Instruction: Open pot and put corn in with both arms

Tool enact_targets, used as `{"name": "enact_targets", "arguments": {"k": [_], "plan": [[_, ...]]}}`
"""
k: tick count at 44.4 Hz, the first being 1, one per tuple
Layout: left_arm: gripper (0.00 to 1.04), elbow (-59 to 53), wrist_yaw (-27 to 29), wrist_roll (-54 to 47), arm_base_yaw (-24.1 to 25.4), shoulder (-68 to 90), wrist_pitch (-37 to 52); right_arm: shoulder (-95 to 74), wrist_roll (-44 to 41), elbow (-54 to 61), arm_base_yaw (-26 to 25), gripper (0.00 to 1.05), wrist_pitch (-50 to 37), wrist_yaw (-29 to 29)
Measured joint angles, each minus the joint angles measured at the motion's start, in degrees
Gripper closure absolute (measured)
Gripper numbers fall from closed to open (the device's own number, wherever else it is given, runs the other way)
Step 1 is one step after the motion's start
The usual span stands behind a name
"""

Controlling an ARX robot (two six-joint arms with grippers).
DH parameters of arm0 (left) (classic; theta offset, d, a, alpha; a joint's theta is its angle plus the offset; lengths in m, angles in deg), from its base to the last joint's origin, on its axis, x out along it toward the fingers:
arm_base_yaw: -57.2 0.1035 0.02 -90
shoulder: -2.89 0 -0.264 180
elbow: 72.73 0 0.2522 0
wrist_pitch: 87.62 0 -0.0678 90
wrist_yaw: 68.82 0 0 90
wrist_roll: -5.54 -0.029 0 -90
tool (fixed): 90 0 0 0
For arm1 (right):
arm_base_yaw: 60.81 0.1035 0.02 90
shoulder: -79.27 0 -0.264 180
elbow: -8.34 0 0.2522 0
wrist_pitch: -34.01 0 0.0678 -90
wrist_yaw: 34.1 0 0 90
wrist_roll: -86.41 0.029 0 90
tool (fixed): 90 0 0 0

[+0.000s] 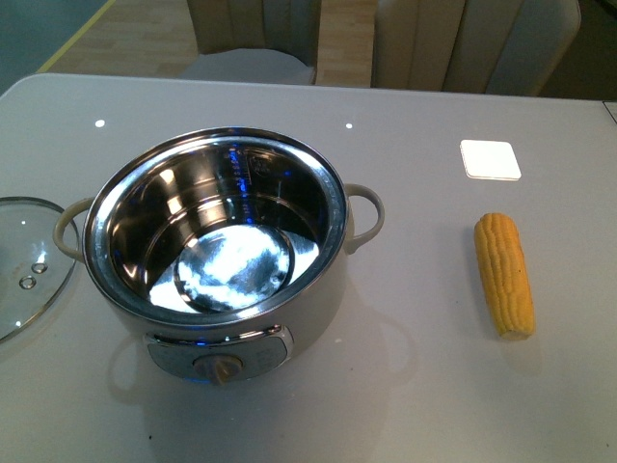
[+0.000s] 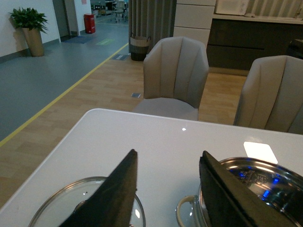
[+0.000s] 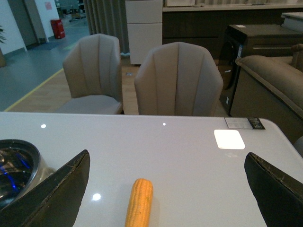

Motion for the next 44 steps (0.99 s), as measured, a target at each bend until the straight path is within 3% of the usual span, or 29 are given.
{"name": "enact_targets", "arguments": {"k": [8, 10, 14, 44], "plan": [[1.01, -0.6, 3.3, -0.2, -3.1, -8.3, -7.1, 0.0, 0.0, 0.0, 0.0, 0.09, 0.0, 0.0], [1.01, -0.6, 7.1, -0.3, -5.4, -9.9, -8.7, 0.0, 0.0, 0.0, 0.0, 0.09, 0.0, 0.0], [1.01, -0.6, 7.7, -0.4, -8.2, -13.4, -11.7, 0.0, 0.0, 0.0, 0.0, 0.09, 0.0, 0.0], [1.01, -0.7, 8.3, -0.4, -8.5, -31.2, -29.1, 0.0, 0.0, 0.0, 0.0, 0.09, 0.0, 0.0]]}}
